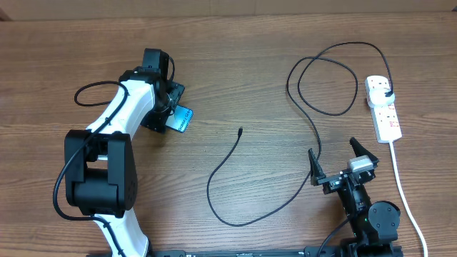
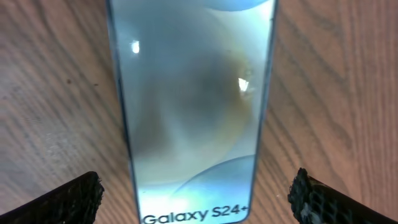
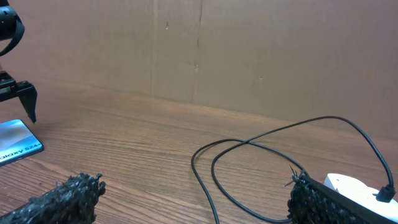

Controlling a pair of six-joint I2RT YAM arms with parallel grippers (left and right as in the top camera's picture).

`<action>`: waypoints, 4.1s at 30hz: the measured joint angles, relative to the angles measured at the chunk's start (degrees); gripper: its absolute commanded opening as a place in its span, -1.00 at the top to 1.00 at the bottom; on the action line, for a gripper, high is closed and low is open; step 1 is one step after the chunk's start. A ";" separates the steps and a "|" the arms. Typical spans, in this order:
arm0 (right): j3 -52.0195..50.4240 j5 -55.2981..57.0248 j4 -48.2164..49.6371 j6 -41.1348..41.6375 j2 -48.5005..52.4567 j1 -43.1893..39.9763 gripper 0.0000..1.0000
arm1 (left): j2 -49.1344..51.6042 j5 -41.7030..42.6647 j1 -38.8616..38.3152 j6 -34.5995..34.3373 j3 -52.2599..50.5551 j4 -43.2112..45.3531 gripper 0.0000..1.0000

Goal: Plug charger to phone and switch on socket
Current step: 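Lower the left gripper onto the phone, aligning with its long edges, then close the left gripper on the phone's sides to grip it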

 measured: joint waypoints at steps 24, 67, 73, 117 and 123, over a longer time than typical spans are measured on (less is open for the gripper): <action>0.00 -0.02 -0.02 0.00 0.00 0.00 -1.00 | 3.26 0.24 0.00 -2.38 0.00 2.84 -1.00; 0.00 0.02 -0.04 0.02 0.00 -0.02 -1.00 | 3.85 1.68 1.57 -4.28 7.32 -7.91 -1.00; 0.00 -0.04 -0.02 0.00 0.00 -0.02 -1.00 | 4.02 1.51 1.57 -4.28 7.32 -8.44 -1.00; 0.00 0.00 -0.02 0.00 0.00 -0.02 -1.00 | 11.63 1.66 1.57 -3.23 14.84 -14.69 -1.00; 0.00 0.00 -0.02 0.00 0.00 0.00 -1.00 | 13.05 1.68 1.46 -3.23 14.93 -14.36 -1.00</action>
